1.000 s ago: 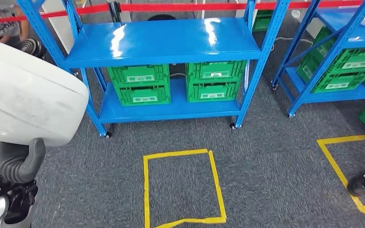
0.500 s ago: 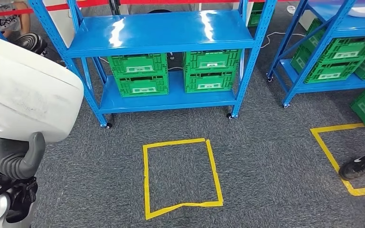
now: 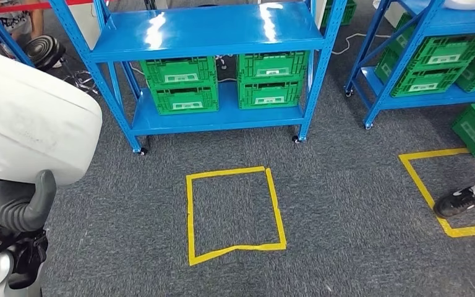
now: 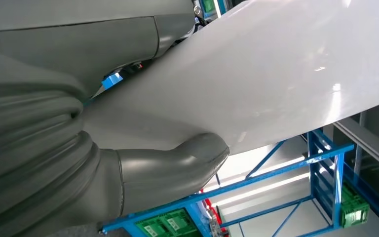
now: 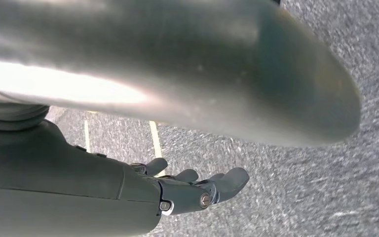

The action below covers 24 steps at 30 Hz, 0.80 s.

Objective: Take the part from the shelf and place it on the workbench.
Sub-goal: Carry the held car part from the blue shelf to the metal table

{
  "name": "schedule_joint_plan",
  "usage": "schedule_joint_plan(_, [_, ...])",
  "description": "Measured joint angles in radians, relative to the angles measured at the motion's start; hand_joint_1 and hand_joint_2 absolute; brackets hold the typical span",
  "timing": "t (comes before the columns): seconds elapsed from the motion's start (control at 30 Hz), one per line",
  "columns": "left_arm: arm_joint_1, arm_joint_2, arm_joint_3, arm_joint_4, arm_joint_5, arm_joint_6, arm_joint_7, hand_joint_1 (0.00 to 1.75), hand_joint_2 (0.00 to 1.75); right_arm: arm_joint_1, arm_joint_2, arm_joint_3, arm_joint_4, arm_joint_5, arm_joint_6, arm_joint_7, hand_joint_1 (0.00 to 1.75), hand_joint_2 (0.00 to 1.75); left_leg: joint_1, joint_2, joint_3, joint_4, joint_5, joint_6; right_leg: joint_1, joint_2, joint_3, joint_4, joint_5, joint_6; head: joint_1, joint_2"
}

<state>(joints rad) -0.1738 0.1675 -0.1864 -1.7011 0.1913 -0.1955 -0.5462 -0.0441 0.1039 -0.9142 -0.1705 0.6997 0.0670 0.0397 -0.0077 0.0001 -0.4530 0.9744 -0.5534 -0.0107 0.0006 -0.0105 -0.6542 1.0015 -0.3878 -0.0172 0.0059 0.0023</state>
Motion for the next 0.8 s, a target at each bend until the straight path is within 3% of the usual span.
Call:
schedule_joint_plan(0.07, [0.002, -0.004, 0.005, 0.003, -0.001, 0.001, -0.001, 1.75, 1.75, 0.003, 0.000, -0.001, 0.000, 0.003, -0.002, 0.014, 0.00, 0.00, 0.001, 0.002, -0.015, -0.009, 0.018, 0.012, -0.001, 0.002, -0.005, -0.005, 0.012, 0.012, -0.003, 0.000])
schedule_joint_plan(0.1, [0.002, -0.007, 0.006, 0.005, -0.003, 0.001, -0.001, 1.75, 1.75, 0.004, 0.000, -0.002, 0.000, 0.004, -0.002, 0.020, 0.00, 0.00, 0.004, 0.003, -0.023, -0.011, 0.029, 0.020, -0.001, 0.004, -0.012, 0.002, -0.001, 0.018, -0.003, 0.000])
schedule_joint_plan(0.17, [0.004, -0.012, 0.009, 0.009, -0.006, 0.001, 0.000, 1.75, 1.75, 0.006, -0.001, -0.003, 0.000, 0.004, -0.002, 0.022, 0.00, 0.00, 0.010, 0.006, -0.048, -0.013, 0.054, 0.029, -0.003, 0.007, -0.040, 0.081, -0.089, 0.027, 0.000, 0.000])
schedule_joint_plan(0.23, [0.009, -0.014, 0.011, 0.012, -0.006, 0.000, 0.001, 1.75, 1.75, 0.008, -0.002, -0.004, 0.000, 0.004, -0.002, 0.020, 0.00, 0.00, 0.010, 0.007, -0.081, -0.008, 0.078, 0.032, -0.006, 0.008, -0.074, 0.225, -0.186, 0.035, 0.004, 0.000])
schedule_joint_plan(0.27, [0.011, -0.015, 0.012, 0.016, -0.005, 0.000, 0.001, 1.75, 1.75, 0.008, -0.003, -0.005, 0.000, 0.006, -0.001, 0.017, 0.00, 0.00, 0.011, 0.008, -0.099, -0.004, 0.089, 0.031, -0.007, 0.008, -0.079, 0.279, -0.202, 0.038, 0.004, 0.000])
schedule_joint_plan(0.3, [0.013, -0.015, 0.014, 0.019, -0.004, 0.000, 0.001, 1.75, 1.75, 0.008, -0.005, -0.005, 0.000, 0.009, 0.001, 0.014, 0.00, 0.00, 0.011, 0.009, -0.117, 0.002, 0.099, 0.029, -0.008, 0.008, -0.068, 0.302, -0.195, 0.039, 0.004, 0.000])
schedule_joint_plan(0.33, [0.014, -0.015, 0.015, 0.023, -0.004, 0.000, 0.002, 1.75, 1.75, 0.008, -0.007, -0.005, 0.000, 0.012, 0.002, 0.011, 0.00, 0.00, 0.012, 0.009, -0.134, 0.008, 0.106, 0.027, -0.009, 0.008, -0.038, 0.285, -0.171, 0.040, 0.004, 0.000])
schedule_joint_plan(0.37, [0.015, -0.015, 0.016, 0.026, -0.003, 0.000, 0.002, 1.75, 1.75, 0.008, -0.010, -0.005, 0.000, 0.015, 0.004, 0.009, 0.00, 0.00, 0.014, 0.010, -0.150, 0.016, 0.113, 0.023, -0.010, 0.008, 0.009, 0.232, -0.146, 0.041, 0.004, 0.000])
schedule_joint_plan(0.43, [0.015, -0.015, 0.021, 0.030, -0.003, 0.000, 0.002, 1.75, 1.75, 0.007, -0.012, -0.005, 0.000, 0.016, 0.004, 0.006, 0.00, 0.00, 0.015, 0.010, -0.177, 0.035, 0.123, 0.012, -0.010, 0.011, 0.112, 0.087, -0.142, 0.037, 0.005, 0.000])
schedule_joint_plan(0.47, [0.015, -0.015, 0.024, 0.031, -0.003, -0.001, 0.002, 1.75, 1.75, 0.006, -0.013, -0.005, 0.000, 0.016, 0.004, 0.006, 0.00, 0.00, 0.014, 0.010, -0.185, 0.042, 0.129, 0.006, -0.009, 0.012, 0.144, 0.036, -0.152, 0.031, 0.005, 0.000])
schedule_joint_plan(0.5, [0.015, -0.014, 0.026, 0.031, -0.003, -0.001, 0.001, 1.75, 1.75, 0.006, -0.013, -0.005, 0.000, 0.016, 0.004, 0.005, 0.00, 0.00, 0.013, 0.010, -0.190, 0.045, 0.135, -0.001, -0.006, 0.014, 0.156, 0.010, -0.164, 0.024, 0.005, 0.000])
schedule_joint_plan(0.57, [0.017, -0.014, 0.029, 0.034, -0.002, -0.001, 0.001, 1.75, 1.75, 0.008, -0.013, -0.005, 0.000, 0.016, 0.005, 0.004, 0.00, 0.00, 0.015, 0.010, -0.194, 0.045, 0.147, -0.015, -0.004, 0.013, 0.148, 0.006, -0.156, 0.004, 0.006, 0.000])
schedule_joint_plan(0.63, [0.021, -0.012, 0.032, 0.036, 0.002, -0.001, 0.000, 1.75, 1.75, 0.008, -0.013, -0.005, 0.000, 0.016, 0.005, 0.000, 0.00, 0.00, 0.017, 0.008, -0.208, 0.073, 0.108, -0.027, -0.005, 0.009, 0.131, 0.005, -0.138, -0.015, 0.004, 0.000])
schedule_joint_plan(0.73, [0.036, -0.009, 0.037, 0.037, 0.016, -0.001, 0.004, 1.75, 1.75, 0.008, -0.013, -0.005, 0.000, 0.022, 0.004, 0.006, 0.00, 0.00, 0.018, 0.005, -0.247, 0.237, -0.029, -0.038, -0.003, 0.006, 0.096, 0.005, -0.108, -0.030, 0.002, 0.000])
schedule_joint_plan(0.77, [0.044, -0.009, 0.039, 0.037, 0.021, -0.001, 0.006, 1.75, 1.75, 0.008, -0.013, -0.005, 0.000, 0.025, 0.004, 0.010, 0.00, 0.00, 0.018, 0.005, -0.253, 0.292, -0.052, -0.039, -0.001, 0.005, 0.084, 0.006, -0.097, -0.031, 0.001, 0.000])
schedule_joint_plan(0.8, [0.052, -0.009, 0.042, 0.037, 0.026, -0.001, 0.009, 1.75, 1.75, 0.008, -0.013, -0.005, 0.000, 0.027, 0.004, 0.012, 0.00, 0.00, 0.018, 0.005, -0.247, 0.322, -0.052, -0.037, 0.002, 0.005, 0.071, 0.007, -0.086, -0.031, 0.001, 0.000])
